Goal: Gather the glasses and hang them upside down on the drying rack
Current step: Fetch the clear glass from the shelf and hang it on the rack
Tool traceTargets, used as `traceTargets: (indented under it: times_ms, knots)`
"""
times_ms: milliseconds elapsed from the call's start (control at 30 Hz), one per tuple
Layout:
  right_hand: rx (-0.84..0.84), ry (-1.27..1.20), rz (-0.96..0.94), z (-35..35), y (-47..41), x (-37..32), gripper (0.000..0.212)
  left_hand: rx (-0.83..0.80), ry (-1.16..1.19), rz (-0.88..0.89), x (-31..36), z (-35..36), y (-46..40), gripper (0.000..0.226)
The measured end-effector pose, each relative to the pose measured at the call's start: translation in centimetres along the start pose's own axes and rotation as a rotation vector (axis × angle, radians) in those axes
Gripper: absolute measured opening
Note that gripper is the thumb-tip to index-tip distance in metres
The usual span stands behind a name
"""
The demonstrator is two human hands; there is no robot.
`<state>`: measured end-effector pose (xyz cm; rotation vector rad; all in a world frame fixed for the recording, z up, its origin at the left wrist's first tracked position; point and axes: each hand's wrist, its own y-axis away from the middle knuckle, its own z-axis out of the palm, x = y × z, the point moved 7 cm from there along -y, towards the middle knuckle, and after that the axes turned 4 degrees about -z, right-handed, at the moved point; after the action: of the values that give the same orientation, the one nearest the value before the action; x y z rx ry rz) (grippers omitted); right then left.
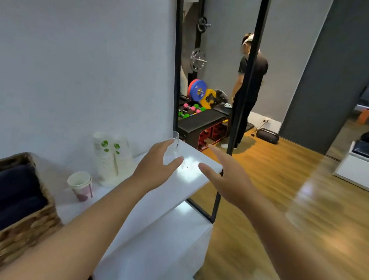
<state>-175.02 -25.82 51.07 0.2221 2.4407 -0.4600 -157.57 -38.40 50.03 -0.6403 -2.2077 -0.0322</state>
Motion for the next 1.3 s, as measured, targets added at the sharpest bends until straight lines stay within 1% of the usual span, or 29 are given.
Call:
traceTargets:
  times_ms: [100,267,500,600,667,800,933,1033,1200,1300]
  knots:
    - [-0.033,-0.013,-0.017,0.2,-3.3,2.1,0.077,0.022,-0.036,-0.02,-0.9,2.3,-3.8,0.069]
    - [-0.065,-0.049,-0.001,2.3,-8.5,5.4,0.075,0.081,-0.077,-0.096,-5.0,5.1,-11.7,0.078]
    - [-0.083,-0.079,0.079,7.6,-15.8,8.9,0.071,0.132,-0.161,-0.183,-11.4,9.1,-23.2,0.093]
    - [-0.074,-0.146,0.132,9.9,-18.5,10.4,0.068,0.161,-0.217,-0.192,-13.6,10.6,-26.4,0.099]
    - [-0.066,-0.179,0.168,11.2,-20.0,11.3,0.067,0.177,-0.211,-0.212,-15.0,11.4,-27.9,0.103]
    - [-0.049,-0.224,0.223,12.5,-22.3,12.4,0.068,0.171,-0.141,-0.225,-17.0,12.7,-29.6,0.108]
    - [-0.043,-0.241,0.243,13.4,-23.6,12.9,0.07,0.186,-0.051,-0.216,-17.3,13.0,-30.0,0.104]
    - [-0.041,-0.258,0.238,13.7,-23.9,12.9,0.071,0.201,-0.016,-0.21,-17.1,12.5,-29.5,0.106]
    - [-0.047,-0.272,0.201,13.4,-23.6,12.2,0.078,0.225,0.026,-0.185,-15.3,10.8,-27.7,0.107]
    - [-0.06,-0.258,0.171,12.9,-22.7,11.3,0.088,0.235,0.045,-0.148,-12.8,9.0,-25.6,0.108]
